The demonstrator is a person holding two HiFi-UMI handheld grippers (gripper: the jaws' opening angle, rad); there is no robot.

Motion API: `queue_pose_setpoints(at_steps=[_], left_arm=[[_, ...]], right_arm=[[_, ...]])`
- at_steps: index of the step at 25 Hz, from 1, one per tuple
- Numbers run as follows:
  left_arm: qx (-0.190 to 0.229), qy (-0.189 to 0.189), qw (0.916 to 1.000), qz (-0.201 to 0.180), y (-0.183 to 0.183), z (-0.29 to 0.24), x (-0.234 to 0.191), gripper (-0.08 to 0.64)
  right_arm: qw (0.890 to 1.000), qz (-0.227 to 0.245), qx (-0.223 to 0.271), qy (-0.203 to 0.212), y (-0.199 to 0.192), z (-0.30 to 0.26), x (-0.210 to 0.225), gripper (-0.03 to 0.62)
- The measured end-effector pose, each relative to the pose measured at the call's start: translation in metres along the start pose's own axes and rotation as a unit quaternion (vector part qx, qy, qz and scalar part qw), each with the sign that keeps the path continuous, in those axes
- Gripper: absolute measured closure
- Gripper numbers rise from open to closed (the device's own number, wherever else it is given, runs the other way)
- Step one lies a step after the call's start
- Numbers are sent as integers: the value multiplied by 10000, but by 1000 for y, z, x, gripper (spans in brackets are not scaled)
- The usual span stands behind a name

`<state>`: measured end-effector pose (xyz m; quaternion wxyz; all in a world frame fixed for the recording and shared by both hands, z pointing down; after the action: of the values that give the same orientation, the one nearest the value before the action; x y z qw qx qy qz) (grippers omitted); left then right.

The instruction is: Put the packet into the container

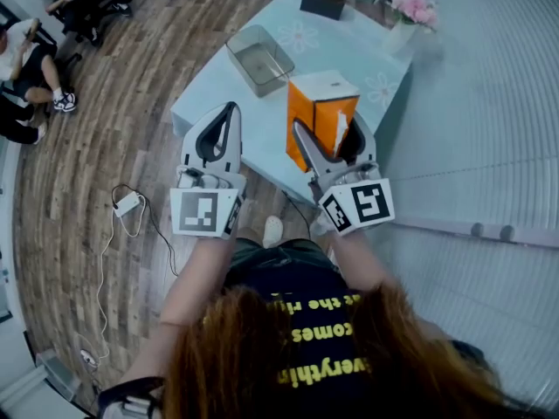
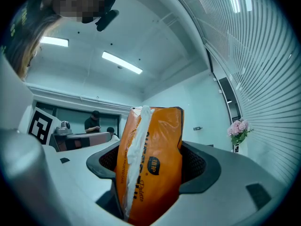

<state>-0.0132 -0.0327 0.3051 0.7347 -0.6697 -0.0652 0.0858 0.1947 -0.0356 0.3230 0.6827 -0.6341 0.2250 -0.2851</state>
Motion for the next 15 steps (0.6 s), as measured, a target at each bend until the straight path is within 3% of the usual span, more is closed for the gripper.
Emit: queue_pose_setpoints(at_steps=[10, 15], left_arm=[[7, 38, 10000, -87, 0, -15, 0, 558], [69, -205, 9997, -89, -10, -28, -3, 558]], right_arm=[[9999, -104, 62, 35, -1, -10, 19, 236], [9999, -108, -12, -73, -10, -17, 25, 236]])
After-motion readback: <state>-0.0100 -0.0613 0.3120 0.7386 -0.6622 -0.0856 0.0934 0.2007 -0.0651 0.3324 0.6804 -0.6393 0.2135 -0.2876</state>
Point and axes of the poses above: the fingertips, and each gripper's own axes: z backward along the fingers, x to its right, y out of its top, the point moved 8 cm from there along z, backward along the fingers, and after that the axes turned 12 degrees about y, right-handed, at the moved point
